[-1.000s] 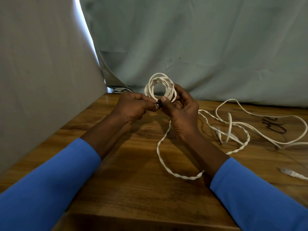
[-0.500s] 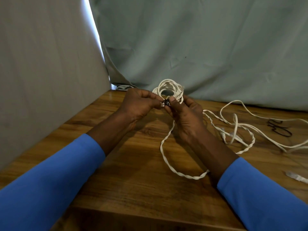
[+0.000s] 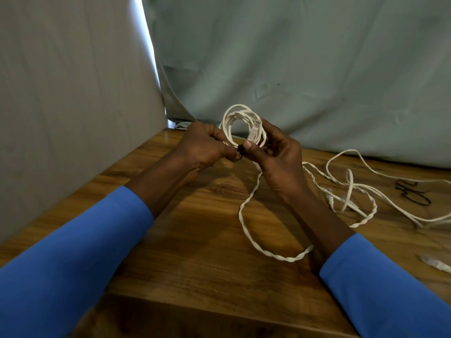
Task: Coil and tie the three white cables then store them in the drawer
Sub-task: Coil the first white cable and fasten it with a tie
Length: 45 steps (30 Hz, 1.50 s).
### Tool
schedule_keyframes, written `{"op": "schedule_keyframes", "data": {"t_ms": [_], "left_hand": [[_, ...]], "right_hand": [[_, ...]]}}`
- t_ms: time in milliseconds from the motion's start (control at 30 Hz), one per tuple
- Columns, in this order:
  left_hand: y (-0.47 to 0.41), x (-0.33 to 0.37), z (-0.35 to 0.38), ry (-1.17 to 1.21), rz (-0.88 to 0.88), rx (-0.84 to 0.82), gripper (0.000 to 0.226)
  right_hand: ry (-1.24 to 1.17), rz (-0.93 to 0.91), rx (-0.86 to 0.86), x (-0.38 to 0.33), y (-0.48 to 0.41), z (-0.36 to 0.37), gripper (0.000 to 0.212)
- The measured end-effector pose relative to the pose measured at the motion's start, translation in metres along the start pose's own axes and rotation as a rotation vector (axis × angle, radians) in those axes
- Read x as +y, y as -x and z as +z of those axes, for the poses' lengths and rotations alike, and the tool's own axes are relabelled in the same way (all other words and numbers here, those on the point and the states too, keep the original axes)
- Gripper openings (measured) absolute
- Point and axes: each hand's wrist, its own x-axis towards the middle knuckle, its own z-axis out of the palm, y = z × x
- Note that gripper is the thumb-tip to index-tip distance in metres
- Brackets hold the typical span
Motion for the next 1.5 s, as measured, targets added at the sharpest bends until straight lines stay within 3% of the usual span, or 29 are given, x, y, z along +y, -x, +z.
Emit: {"op": "schedule_keyframes", "data": {"t_ms": [167, 400, 567, 767, 867, 1167, 1333, 1500], "left_hand": [[0.0, 0.002, -0.005, -0.072, -0.048, -0.041, 0.029], [0.002, -0.003, 0.005, -0.092, 0.015, -0.018, 0.028], [0.002, -0.006, 0.009, -0.015, -0.014, 0.013, 0.019], [0.002, -0.005, 0.004, -0.001, -0.064, -0.015, 0.018], [0.0, -0.003, 0.0, -0.024, -0.078, -0.035, 0.028], [0.002, -0.002, -0.004, -0.071, -0.128, -0.094, 0.029], [0.005, -0.01, 0.002, -0.208, 0.097, 0.081, 0.041], [0.005, -0.012, 0.008, -0.345, 0.406, 0.172, 0.036]], "right_hand": [[0.021, -0.027, -0.003, 0.0, 0.001, 0.003, 0.056], [-0.276, 0.18, 0.15, -0.001, 0.008, 0.009, 0.04], [-0.36, 0.212, 0.234, 0.002, 0.008, 0.014, 0.039], [-0.219, 0.097, 0.159, 0.002, 0.008, 0.014, 0.042], [-0.116, 0.043, 0.097, 0.001, 0.005, 0.013, 0.041], [-0.048, 0.033, -0.032, 0.002, 0.002, 0.007, 0.041], [-0.112, 0.089, -0.011, 0.002, 0.002, 0.007, 0.04], [-0.316, 0.266, 0.068, 0.005, 0.007, 0.006, 0.031]]}}
